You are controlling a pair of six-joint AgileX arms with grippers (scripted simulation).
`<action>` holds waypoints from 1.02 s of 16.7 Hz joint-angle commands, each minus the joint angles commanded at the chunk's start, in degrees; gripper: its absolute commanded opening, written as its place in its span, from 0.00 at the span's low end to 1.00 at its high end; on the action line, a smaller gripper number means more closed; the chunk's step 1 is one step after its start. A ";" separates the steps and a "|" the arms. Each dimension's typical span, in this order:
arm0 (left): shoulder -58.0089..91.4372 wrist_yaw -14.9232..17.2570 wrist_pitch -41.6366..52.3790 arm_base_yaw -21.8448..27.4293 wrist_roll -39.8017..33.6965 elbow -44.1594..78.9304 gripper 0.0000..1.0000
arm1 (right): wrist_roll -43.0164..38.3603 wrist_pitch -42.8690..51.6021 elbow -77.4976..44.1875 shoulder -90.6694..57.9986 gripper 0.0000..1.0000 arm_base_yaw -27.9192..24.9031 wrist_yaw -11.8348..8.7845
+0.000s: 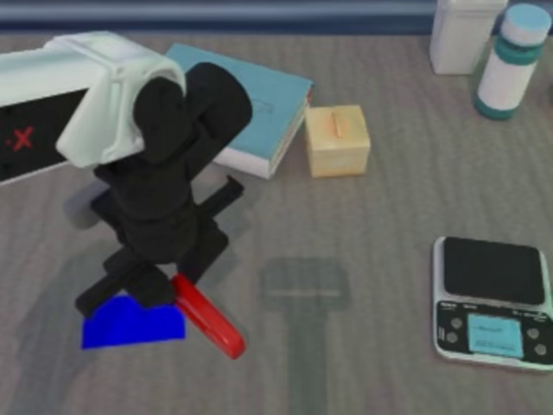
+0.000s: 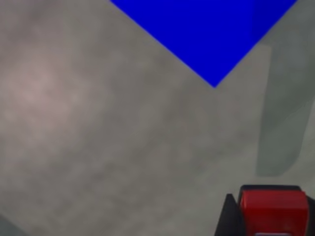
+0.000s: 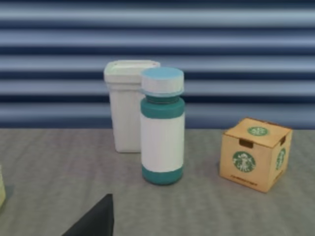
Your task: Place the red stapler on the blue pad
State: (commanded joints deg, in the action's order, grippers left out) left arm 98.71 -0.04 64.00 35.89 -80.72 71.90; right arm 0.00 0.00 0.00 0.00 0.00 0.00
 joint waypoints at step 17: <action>6.29 -0.94 4.20 -0.12 100.05 4.82 0.00 | 0.00 0.00 0.00 0.00 1.00 0.00 0.00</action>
State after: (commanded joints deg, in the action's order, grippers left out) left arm 105.01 -0.98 68.20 35.76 19.32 76.72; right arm 0.00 0.00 0.00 0.00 0.00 0.00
